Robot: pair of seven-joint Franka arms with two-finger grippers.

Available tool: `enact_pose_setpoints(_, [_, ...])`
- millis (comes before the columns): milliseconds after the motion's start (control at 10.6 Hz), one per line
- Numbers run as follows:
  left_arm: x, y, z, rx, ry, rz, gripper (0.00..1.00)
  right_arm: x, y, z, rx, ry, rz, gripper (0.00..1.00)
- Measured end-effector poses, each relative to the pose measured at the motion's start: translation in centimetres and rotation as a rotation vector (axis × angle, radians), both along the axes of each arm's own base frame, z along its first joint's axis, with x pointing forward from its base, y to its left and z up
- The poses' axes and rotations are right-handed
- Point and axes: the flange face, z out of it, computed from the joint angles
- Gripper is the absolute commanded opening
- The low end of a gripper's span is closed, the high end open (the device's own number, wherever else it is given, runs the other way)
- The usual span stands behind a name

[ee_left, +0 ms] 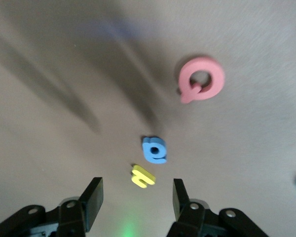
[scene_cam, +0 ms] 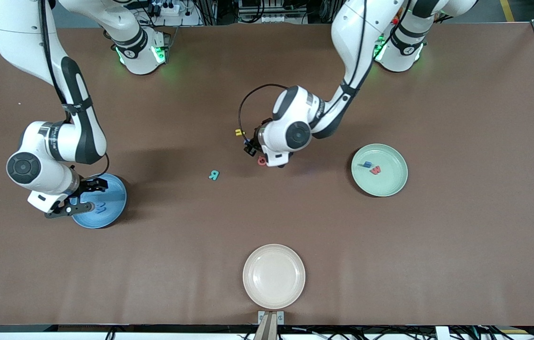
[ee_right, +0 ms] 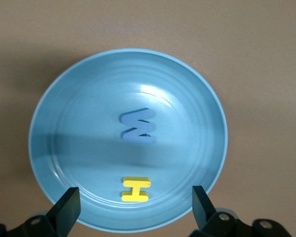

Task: Sort uppercase to blue plate, lowercase to green plate
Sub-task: 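Release the yellow H on the blue plate while the left gripper reaches letters, then lower the left gripper and grasp the blue lowercase letter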

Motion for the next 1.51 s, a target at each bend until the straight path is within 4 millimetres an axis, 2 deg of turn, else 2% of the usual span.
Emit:
enact_pose_setpoints(189, [-0.8, -0.8, -0.6, 0.037, -0.030, -0.038, 0.59, 0.0, 0.4, 0.0, 0.002, 0.000, 0.007, 1.00])
enact_pose_setpoints(472, [0.7, -1.6, -0.4, 0.065, -0.113, -0.080, 0.59, 0.1, 0.8, 0.0, 0.003, -0.002, 0.013, 1.00])
enact_pose_setpoints(661, [1.2, -2.3, -1.2, 0.092, -0.148, -0.091, 0.59, 0.1, 1.4, 0.0, 0.004, -0.001, 0.022, 1.00])
enact_pose_setpoints(944, [0.5, -3.4, -2.6, 0.129, -0.144, -0.059, 0.59, 0.1, 1.4, 0.0, 0.004, -0.001, 0.023, 1.00])
enact_pose_setpoints(1510, [-0.3, -3.7, -2.6, 0.140, -0.093, -0.044, 0.57, 0.1, 1.4, -0.2, 0.003, 0.002, 0.023, 1.00])
